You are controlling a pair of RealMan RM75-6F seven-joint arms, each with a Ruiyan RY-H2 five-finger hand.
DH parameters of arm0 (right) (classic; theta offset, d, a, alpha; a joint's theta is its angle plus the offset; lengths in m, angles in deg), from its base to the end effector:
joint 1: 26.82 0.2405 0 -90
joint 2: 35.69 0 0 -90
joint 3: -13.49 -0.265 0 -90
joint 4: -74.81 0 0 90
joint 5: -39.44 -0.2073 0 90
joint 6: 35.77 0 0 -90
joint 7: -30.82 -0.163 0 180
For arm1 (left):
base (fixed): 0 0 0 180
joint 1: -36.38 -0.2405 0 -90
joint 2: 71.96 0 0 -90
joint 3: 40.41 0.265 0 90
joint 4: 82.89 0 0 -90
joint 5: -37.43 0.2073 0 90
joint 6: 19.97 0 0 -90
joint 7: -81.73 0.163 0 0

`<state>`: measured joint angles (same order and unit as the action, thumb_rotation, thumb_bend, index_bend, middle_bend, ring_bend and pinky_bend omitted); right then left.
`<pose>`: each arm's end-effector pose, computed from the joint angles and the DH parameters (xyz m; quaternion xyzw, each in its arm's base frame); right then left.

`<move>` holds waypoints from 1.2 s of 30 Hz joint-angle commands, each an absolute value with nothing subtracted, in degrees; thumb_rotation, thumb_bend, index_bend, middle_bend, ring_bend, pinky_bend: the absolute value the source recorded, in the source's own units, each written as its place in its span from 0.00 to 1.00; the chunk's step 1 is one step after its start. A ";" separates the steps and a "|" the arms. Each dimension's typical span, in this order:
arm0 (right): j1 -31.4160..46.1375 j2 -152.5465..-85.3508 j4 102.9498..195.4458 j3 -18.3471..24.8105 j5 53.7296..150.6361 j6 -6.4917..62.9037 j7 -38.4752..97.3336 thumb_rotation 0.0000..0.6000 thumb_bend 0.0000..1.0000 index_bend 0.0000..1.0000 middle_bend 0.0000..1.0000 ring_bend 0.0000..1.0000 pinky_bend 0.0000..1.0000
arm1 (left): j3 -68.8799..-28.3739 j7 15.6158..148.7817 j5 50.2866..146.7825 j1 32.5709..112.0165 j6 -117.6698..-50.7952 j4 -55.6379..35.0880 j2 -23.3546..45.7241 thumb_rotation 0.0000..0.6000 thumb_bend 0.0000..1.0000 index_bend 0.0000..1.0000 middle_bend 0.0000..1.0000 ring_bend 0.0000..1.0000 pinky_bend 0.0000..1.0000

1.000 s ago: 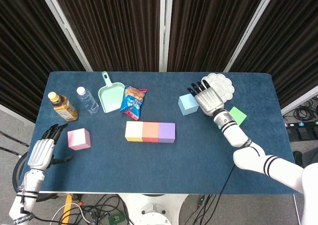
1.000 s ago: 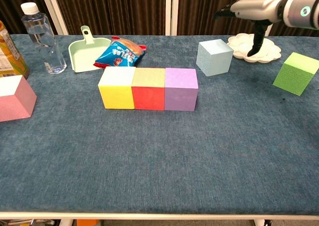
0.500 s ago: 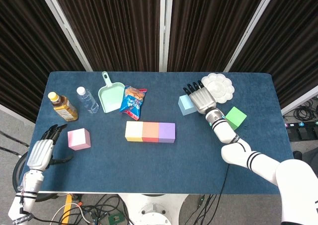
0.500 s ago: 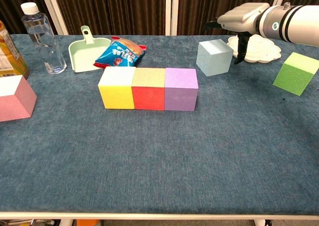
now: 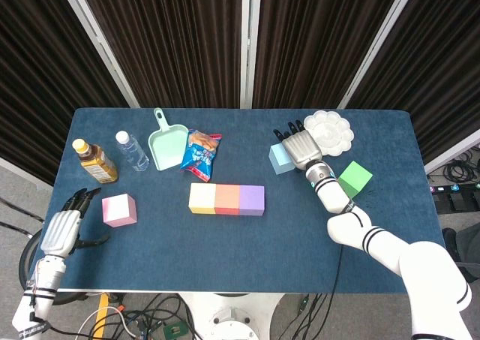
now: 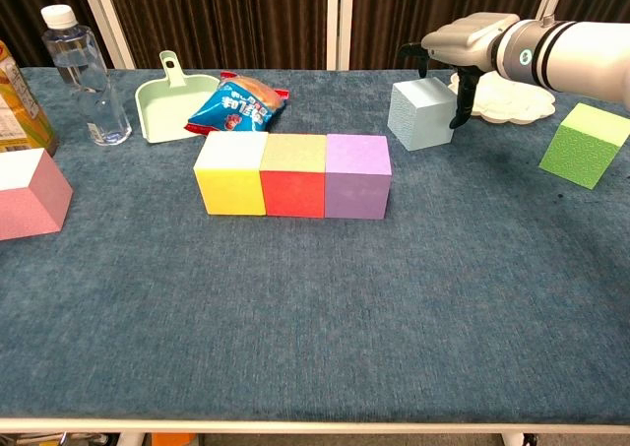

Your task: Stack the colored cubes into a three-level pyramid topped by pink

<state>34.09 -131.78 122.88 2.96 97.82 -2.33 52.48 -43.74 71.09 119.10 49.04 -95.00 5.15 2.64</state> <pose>-0.1438 -0.4974 -0.0207 0.8012 -0.2558 0.2285 0.4903 -0.3034 0.2424 0.0888 -0.5702 -0.5003 -0.4402 0.4804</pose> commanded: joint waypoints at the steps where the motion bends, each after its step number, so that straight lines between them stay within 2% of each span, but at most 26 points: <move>1: 34.15 -132.53 121.48 3.05 99.79 -2.55 50.26 1.00 0.03 0.00 0.25 0.00 0.00 | -43.76 71.10 119.04 49.05 -94.96 5.14 2.62 1.00 0.11 0.09 0.12 0.03 0.13; 9: 33.95 -133.24 119.79 2.99 103.53 -2.11 45.30 1.00 0.04 0.00 0.26 0.00 0.00 | -43.71 70.99 119.08 49.00 -94.99 5.10 2.56 1.00 0.11 0.09 0.12 0.03 0.13; 17: 33.15 -132.22 120.52 1.96 105.28 0.25 42.21 1.00 0.08 0.00 0.43 0.00 0.00 | -43.62 70.89 119.20 49.14 -94.76 5.04 2.90 1.00 0.11 0.09 0.12 0.03 0.13; 21: 32.37 -130.13 123.96 0.86 105.33 2.71 42.00 1.00 0.10 0.00 0.50 0.04 0.00 | -43.50 70.66 119.53 49.13 -94.91 4.98 3.12 1.00 0.11 0.09 0.12 0.03 0.13; 24: 31.52 -127.28 129.44 -0.68 104.71 5.65 42.67 1.00 0.10 0.00 0.53 0.06 0.00 | -43.38 70.38 119.85 49.01 -95.21 4.92 3.22 1.00 0.11 0.09 0.12 0.03 0.13; 29: 29.57 -121.21 144.32 -4.36 100.22 11.88 47.72 1.00 0.09 0.00 0.59 0.12 0.00 | -43.17 69.89 120.55 48.78 -95.88 4.88 3.26 1.00 0.11 0.09 0.12 0.03 0.13; 36: 29.49 -114.27 165.75 -6.79 90.22 20.91 64.88 1.00 0.10 0.00 0.63 0.15 0.00 | -42.98 69.10 121.72 48.56 -96.95 4.94 3.32 1.00 0.11 0.09 0.12 0.03 0.13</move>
